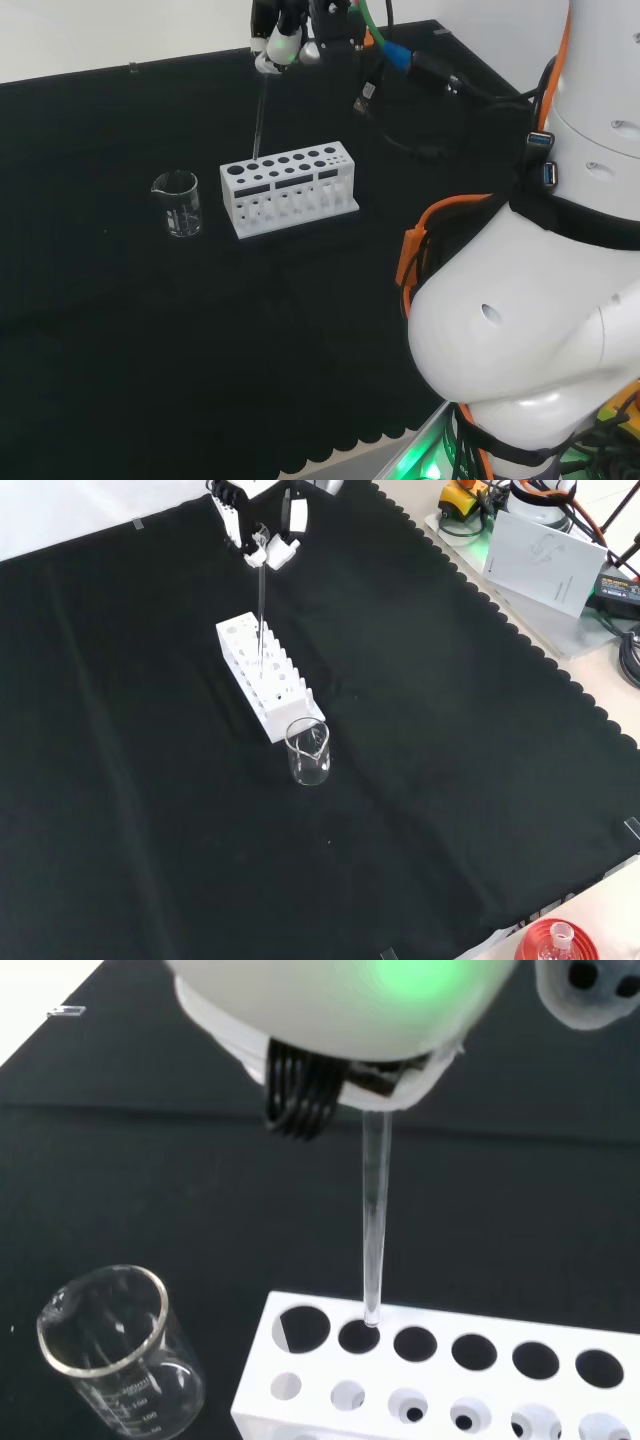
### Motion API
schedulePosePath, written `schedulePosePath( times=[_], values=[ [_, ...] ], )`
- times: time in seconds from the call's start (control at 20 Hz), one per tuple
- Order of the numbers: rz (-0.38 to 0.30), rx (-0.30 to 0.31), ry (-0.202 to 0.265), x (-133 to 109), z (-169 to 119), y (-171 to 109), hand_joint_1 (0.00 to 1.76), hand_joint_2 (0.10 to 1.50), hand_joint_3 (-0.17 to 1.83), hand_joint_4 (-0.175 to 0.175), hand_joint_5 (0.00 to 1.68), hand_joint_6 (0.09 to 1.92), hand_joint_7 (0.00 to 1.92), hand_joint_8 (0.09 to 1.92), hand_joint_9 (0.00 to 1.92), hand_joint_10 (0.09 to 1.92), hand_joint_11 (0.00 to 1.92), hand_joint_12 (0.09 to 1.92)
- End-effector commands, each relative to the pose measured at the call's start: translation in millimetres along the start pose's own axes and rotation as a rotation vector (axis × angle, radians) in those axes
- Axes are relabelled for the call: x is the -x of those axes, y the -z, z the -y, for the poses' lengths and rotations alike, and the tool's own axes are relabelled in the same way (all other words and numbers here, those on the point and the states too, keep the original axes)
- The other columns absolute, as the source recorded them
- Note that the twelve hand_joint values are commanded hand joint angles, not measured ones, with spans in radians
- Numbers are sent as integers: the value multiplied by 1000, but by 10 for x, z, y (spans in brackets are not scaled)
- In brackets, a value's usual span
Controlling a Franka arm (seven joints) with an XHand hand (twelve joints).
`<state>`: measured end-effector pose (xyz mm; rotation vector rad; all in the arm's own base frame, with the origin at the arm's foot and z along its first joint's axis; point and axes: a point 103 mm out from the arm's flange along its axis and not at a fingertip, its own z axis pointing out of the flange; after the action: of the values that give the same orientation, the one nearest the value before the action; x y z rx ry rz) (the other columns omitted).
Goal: Put the glass rod back on the white test tube rack.
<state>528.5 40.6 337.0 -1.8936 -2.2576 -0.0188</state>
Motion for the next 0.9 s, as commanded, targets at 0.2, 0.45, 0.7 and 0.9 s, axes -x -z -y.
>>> schedulePosePath(
  times=[0.2, 0.45, 0.7, 0.9],
  values=[
    [-2, -13, -9, 27, 26, -93, 1327, 545, 804, -175, 1334, 594, 1401, 548, 1775, 306, 1639, 490],
    [-1, -10, -8, 2, 14, -89, 1327, 545, 804, -175, 1334, 594, 1401, 549, 1775, 306, 1639, 490],
    [6, -16, -6, -9, 3, -94, 1327, 545, 804, -175, 1334, 595, 1401, 549, 1775, 306, 1639, 491],
    [12, -31, 0, -45, -19, -155, 1327, 545, 804, -175, 1334, 595, 1401, 550, 1775, 306, 1638, 491]
  ],
)
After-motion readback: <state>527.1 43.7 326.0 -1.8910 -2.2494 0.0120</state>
